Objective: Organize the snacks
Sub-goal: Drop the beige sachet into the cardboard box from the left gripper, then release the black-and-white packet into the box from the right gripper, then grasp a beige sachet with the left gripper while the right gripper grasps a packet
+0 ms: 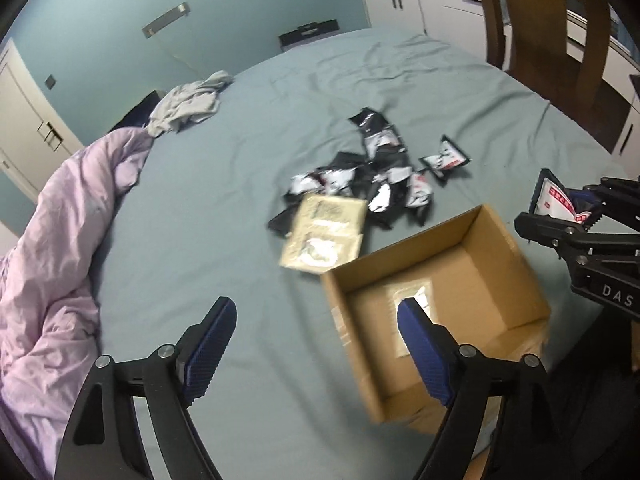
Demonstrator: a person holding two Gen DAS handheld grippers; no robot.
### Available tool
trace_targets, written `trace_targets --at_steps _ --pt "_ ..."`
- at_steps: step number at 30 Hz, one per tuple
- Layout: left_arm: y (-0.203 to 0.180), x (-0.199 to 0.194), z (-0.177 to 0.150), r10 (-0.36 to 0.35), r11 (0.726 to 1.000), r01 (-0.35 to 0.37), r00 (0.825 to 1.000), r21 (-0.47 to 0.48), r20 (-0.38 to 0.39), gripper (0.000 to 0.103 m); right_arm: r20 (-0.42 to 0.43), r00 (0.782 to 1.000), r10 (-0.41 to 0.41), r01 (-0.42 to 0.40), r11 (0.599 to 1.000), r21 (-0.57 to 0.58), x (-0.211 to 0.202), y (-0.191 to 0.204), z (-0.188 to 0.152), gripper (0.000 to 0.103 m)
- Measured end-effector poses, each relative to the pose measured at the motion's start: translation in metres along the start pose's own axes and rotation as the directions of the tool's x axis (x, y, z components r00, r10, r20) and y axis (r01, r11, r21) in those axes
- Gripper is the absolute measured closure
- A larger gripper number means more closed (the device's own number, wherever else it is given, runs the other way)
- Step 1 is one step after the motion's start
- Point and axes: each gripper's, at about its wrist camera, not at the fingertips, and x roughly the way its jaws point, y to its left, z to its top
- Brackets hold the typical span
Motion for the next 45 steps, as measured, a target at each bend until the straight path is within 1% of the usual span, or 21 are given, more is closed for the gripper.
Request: trace_targets --at_steps 3,5,8,9,11,13,14,16,18,20,21,23,25,27,30,31,33,35,37,41,45 --pt "0.017 0.015 -0.007 0.012 0.999 -0.014 0.999 -0.05 -0.036 0.019 -0.094 0.991 0.092 -0.095 0.995 -0.035 0.018 0.012 0.002 0.063" --pt "0.027 0.024 -0.007 -0.015 0.993 0.008 0.998 -0.117 -0.063 0.019 -0.143 0.98 0.135 -0.143 0.989 -0.042 0.032 0.021 0.005 0.063" --pt "0.041 0.025 -0.004 -0.076 0.976 0.061 0.995 -0.208 -0.063 0.019 -0.192 0.967 0.167 -0.176 0.984 -0.033 0.054 0.03 0.012 0.063" --pt "0.043 0.025 -0.003 -0.079 0.974 0.066 0.995 -0.217 -0.055 0.019 -0.211 0.961 0.176 -0.185 0.983 -0.019 0.062 0.031 0.013 0.063" --pt "0.046 0.024 -0.002 -0.058 0.975 0.047 0.998 -0.219 -0.041 0.019 -0.267 0.943 0.198 -0.202 0.979 0.014 0.082 0.033 0.016 0.063" --pt "0.048 0.027 -0.004 -0.032 0.975 0.022 0.998 -0.221 -0.044 0.019 -0.319 0.925 0.205 -0.207 0.978 0.028 0.102 0.039 0.015 0.063" --pt "0.049 0.03 -0.005 -0.031 0.975 0.018 0.998 -0.222 -0.052 0.019 -0.333 0.921 0.2 -0.204 0.979 0.023 0.108 0.043 0.016 0.063" --pt "0.052 0.033 -0.007 -0.036 0.973 0.02 0.997 -0.23 -0.064 0.019 -0.35 0.915 0.201 -0.213 0.977 0.006 0.116 0.054 0.017 0.063" --pt "0.055 0.033 -0.007 -0.028 0.973 0.015 0.998 -0.232 -0.056 0.019 -0.359 0.91 0.207 -0.225 0.974 -0.008 0.125 0.062 0.018 0.063" --pt "0.058 0.035 -0.003 0.011 0.974 -0.022 0.999 -0.227 -0.048 0.019 -0.358 0.91 0.207 -0.226 0.974 -0.011 0.132 0.066 0.019 0.063" --pt "0.059 0.037 -0.001 0.029 0.973 -0.04 0.998 -0.228 -0.052 0.019 -0.353 0.91 0.216 -0.233 0.972 -0.007 0.134 0.067 0.019 0.063" --pt "0.063 0.039 -0.001 0.034 0.97 -0.047 0.998 -0.24 -0.055 0.019 -0.35 0.904 0.247 -0.257 0.966 0.017 0.134 0.066 0.021 0.063" --pt "0.065 0.041 -0.003 0.021 0.965 -0.037 0.998 -0.258 -0.063 0.019 -0.336 0.899 0.28 -0.274 0.959 0.066 0.131 0.058 0.022 0.057" --pt "0.065 0.043 -0.005 0.01 0.964 -0.029 0.997 -0.265 -0.072 0.019 -0.312 0.903 0.297 -0.277 0.955 0.105 0.124 0.049 0.022 0.043" --pt "0.061 0.044 -0.007 0.013 0.965 -0.035 0.996 -0.259 -0.087 0.019 -0.284 0.902 0.325 -0.293 0.944 0.15 0.104 0.033 0.026 0.04" --pt "0.06 0.043 -0.007 0.013 0.965 -0.037 0.996 -0.26 -0.091 0.019 -0.283 0.906 0.316 -0.28 0.947 0.161 0.098 0.027 0.026 0.04" --pt "0.058 0.039 -0.007 -0.002 0.963 -0.021 0.997 -0.269 -0.083 0.019 -0.28 0.918 0.28 -0.243 0.957 0.16 0.084 0.021 0.024 0.04" --pt "0.057 0.035 -0.007 -0.013 0.961 -0.006 0.998 -0.276 -0.068 0.019 -0.272 0.937 0.221 -0.192 0.973 0.129 0.068 0.012 0.027 0.04" --pt "0.053 0.034 -0.006 -0.02 0.962 0.003 0.998 -0.273 -0.061 0.019 -0.246 0.953 0.176 -0.152 0.982 0.113 0.051 0.0 0.032 0.04" --pt "0.042 0.036 -0.005 -0.042 0.964 0.022 0.997 -0.266 -0.07 0.019 -0.204 0.97 0.132 -0.102 0.984 0.148 0.024 -0.024 0.041 0.039" --pt "0.029 0.039 -0.004 -0.084 0.966 0.062 0.994 -0.251 -0.077 0.019 -0.197 0.98 0.011 0.013 0.993 0.121 0.016 -0.043 0.045 0.036"
